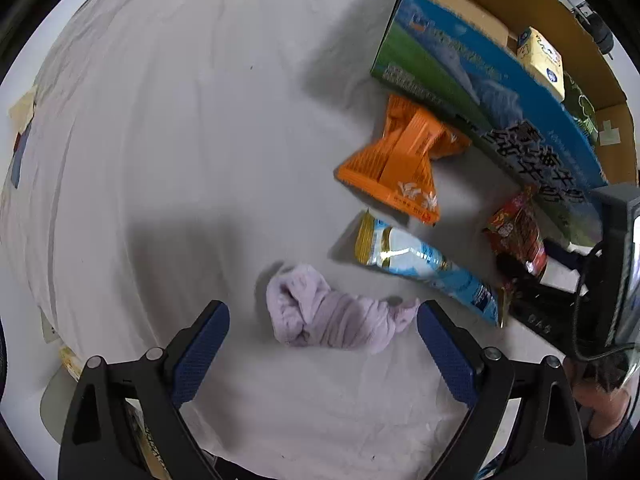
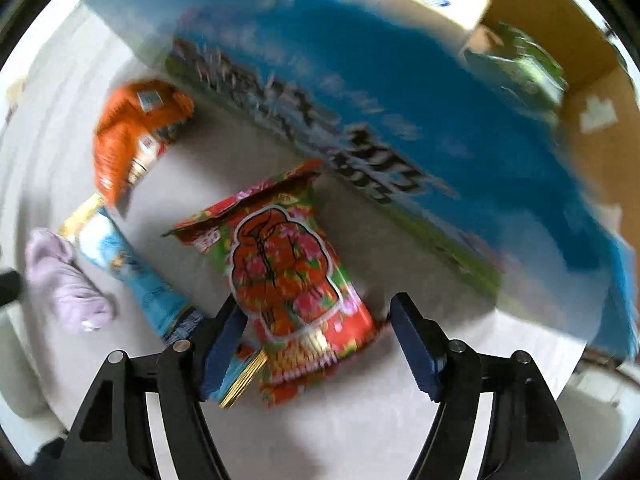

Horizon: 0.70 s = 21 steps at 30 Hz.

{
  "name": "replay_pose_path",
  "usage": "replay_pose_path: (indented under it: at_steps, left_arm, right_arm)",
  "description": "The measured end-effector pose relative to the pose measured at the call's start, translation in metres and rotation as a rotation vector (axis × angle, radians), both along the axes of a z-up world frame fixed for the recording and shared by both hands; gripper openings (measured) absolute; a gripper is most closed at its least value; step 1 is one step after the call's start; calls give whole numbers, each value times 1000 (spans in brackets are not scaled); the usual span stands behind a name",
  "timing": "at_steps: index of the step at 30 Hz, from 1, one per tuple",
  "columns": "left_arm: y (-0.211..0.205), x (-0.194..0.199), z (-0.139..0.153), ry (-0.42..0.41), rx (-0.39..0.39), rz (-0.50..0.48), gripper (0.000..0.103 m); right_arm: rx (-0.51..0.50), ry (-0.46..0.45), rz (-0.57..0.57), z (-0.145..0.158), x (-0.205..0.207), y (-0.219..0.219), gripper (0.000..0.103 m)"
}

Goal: Organize soft objects
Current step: 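Grasp the red-patterned snack bag with the right tool while the left tool grasps the orange bag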

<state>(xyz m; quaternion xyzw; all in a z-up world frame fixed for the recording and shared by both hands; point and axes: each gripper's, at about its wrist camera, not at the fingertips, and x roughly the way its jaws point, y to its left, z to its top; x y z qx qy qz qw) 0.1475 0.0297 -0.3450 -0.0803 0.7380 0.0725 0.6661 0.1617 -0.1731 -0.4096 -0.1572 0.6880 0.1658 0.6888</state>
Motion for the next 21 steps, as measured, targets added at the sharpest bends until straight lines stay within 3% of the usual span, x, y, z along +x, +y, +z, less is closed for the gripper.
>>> replay_pose_path:
  at_steps: [1,2,6,13,16,21]
  left_arm:
    - [-1,0,1,-4,4,-4,96]
    - [-1,2,3,-9,3,-6,96]
    - [-2,15,4,-20,12,-24,96]
    - [-14,52,-2,-30,47,-100,96]
    - [-27,69,-9,-42,72,-168,96]
    - [-49,96,-32,-34,78,-256,96]
  right_arm:
    - [13,32,-20,-2,1,2,71]
    - [36,76,-42,-3,-1,4,59]
    - [123,158,-106,4,-25,3,59]
    - [61,69,-181,0,-16,8,63]
    - [-7,31,-191,3,-19,24,50]
    - [-28,54,-338,1,-55,4,49]
